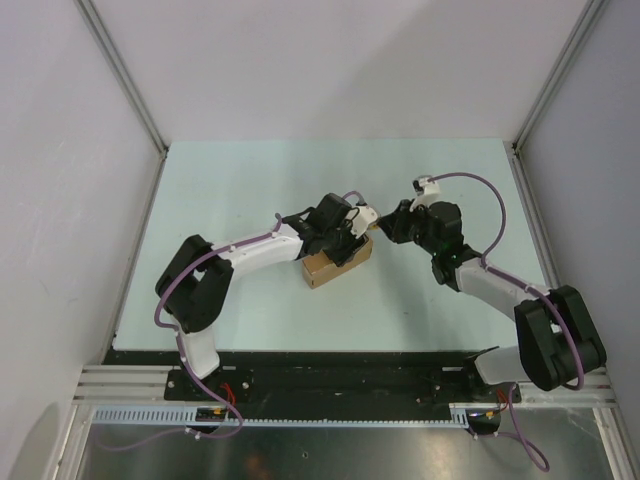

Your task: Unpack the express box

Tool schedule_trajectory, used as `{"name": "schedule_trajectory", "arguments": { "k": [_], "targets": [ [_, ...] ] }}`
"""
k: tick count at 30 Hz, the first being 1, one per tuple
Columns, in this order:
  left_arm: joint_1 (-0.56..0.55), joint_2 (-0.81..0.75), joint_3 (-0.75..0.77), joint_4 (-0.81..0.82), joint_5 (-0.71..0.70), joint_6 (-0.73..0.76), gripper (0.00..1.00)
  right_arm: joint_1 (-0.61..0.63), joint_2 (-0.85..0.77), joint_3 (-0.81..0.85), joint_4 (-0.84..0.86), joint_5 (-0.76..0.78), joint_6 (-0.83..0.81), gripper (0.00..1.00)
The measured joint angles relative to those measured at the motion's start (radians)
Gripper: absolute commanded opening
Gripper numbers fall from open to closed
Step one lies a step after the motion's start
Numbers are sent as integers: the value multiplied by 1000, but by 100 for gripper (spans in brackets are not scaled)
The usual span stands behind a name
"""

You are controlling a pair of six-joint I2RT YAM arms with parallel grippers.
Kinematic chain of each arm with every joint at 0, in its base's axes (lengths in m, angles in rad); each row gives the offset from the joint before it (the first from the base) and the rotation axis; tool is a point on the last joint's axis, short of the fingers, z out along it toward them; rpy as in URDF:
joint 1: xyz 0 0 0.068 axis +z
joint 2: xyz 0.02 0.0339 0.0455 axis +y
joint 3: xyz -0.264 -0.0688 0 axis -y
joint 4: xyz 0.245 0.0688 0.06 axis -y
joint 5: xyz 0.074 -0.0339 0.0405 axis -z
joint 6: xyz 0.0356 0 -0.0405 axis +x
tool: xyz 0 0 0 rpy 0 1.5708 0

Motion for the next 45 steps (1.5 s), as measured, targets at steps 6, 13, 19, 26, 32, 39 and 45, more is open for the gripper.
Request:
{"name": "schedule_trajectory", "arguments": {
  "k": [6,13,19,26,32,39,45],
  "targets": [
    [10,1,0,1,18,-3,24,26,-32,0,-38,18,-58,0],
    [39,2,-9,19,71,-11,23,32,-81,-30,-55,28,-80,0],
    [45,2,-13,27,89,-11,22,30,-95,-48,-45,23,-80,0],
    [46,2,-19,33,101,-10,22,27,-123,-78,-39,20,-80,0],
    [50,3,-19,34,115,-10,22,23,-192,-121,-60,16,-73,0],
    [73,7,-19,54,116,-37,22,20,-280,-182,-221,-33,-51,0],
    [74,5,-19,54,120,-44,40,19,-335,-187,-279,-40,-35,0]
  ]
}}
